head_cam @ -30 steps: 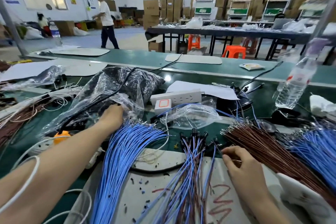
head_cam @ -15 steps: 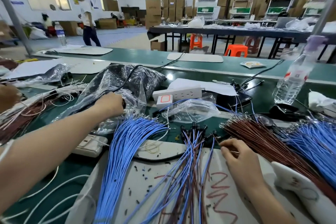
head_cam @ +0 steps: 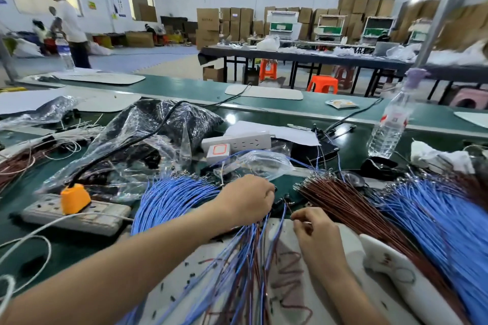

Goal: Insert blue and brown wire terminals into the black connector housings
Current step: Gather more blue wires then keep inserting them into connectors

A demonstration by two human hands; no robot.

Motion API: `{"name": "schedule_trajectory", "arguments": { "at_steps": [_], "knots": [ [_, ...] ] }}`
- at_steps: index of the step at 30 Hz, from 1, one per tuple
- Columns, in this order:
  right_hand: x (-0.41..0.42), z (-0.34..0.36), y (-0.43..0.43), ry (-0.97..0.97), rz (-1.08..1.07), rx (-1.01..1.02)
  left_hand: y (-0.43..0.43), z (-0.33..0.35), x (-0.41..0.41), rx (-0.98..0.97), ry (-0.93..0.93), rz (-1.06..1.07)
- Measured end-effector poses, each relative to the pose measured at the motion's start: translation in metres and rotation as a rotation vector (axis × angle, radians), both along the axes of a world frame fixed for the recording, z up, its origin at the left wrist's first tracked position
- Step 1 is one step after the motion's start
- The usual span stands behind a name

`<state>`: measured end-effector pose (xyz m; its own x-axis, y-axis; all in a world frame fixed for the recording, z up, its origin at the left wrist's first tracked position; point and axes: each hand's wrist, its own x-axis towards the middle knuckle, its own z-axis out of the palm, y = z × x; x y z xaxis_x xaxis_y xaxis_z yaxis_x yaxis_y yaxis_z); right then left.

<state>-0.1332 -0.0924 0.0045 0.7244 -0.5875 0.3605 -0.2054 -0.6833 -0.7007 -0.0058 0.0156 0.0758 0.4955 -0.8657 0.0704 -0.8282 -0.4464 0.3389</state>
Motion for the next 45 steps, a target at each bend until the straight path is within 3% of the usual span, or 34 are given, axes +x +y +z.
{"name": "schedule_trajectory", "arguments": {
  "at_steps": [2,6,10,12,21,29,35,40,45],
  "knots": [
    [-0.001,0.000,-0.002,0.001,0.006,-0.010,-0.003,-0.011,-0.003,0.002,-0.031,0.049],
    [-0.001,0.000,-0.004,-0.012,0.017,-0.007,0.017,-0.006,0.028,0.116,-0.357,0.279],
    [0.001,0.000,-0.005,-0.015,0.022,-0.045,0.055,-0.011,0.056,0.453,-0.316,0.367],
    [0.001,-0.001,-0.005,-0.011,0.024,-0.050,0.064,-0.020,0.057,0.526,-0.293,0.353],
    [-0.001,-0.001,-0.003,-0.038,0.008,-0.036,0.071,-0.028,0.063,0.354,-0.257,0.413],
    [0.001,0.011,0.000,-0.136,-0.050,0.027,0.070,-0.013,0.064,0.418,-0.278,0.393],
    [0.026,0.040,0.028,-0.086,0.142,-0.038,0.073,-0.005,0.069,0.423,-0.291,0.332],
    [0.063,0.049,0.060,-0.001,0.224,0.122,0.082,-0.009,0.079,0.374,-0.216,0.360],
    [0.095,0.030,0.096,0.163,0.302,0.304,0.083,-0.015,0.072,0.364,-0.258,0.379]
  ]
}}
